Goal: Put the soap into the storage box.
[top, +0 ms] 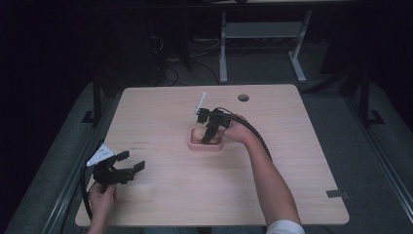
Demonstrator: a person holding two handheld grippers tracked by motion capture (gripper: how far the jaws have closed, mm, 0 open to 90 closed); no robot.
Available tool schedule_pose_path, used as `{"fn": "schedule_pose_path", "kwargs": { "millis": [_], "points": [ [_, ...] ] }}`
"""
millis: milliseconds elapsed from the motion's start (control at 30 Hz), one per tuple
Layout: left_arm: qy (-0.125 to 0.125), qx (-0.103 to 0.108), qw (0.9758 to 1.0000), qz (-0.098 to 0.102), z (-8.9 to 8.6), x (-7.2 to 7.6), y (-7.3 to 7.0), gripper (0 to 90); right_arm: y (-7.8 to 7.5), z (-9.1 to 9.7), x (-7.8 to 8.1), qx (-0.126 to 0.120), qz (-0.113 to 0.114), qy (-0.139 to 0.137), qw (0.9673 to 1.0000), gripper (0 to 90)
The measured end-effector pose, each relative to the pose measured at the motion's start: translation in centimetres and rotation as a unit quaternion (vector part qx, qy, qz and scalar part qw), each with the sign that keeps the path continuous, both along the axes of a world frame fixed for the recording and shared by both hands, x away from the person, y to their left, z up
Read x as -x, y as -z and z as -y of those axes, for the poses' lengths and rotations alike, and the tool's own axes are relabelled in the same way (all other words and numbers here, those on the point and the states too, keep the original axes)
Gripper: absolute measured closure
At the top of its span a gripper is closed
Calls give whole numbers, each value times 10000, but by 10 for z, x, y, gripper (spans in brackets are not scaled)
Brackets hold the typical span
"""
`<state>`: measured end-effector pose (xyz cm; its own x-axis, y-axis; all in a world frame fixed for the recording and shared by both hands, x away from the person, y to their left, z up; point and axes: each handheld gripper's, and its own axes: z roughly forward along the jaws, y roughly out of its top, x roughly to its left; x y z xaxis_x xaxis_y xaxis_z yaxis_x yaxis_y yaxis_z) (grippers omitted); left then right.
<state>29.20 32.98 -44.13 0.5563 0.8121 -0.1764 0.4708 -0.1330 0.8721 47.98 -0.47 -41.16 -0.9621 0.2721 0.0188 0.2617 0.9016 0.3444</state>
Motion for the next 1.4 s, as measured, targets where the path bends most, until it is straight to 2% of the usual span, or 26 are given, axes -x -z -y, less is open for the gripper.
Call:
{"fn": "schedule_pose_path", "kwargs": {
  "millis": [133,1233,1400],
  "points": [
    [-24,33,10000,-1,0,0,0,142,4,0,-2,40,-26,21,10000,317],
    [-9,23,10000,10,-1,0,-1,142,4,0,-2,87,14,19,10000,317],
    [-1,13,10000,13,0,0,-1,143,-5,2,-2,-182,79,39,9998,345]
  ]
}}
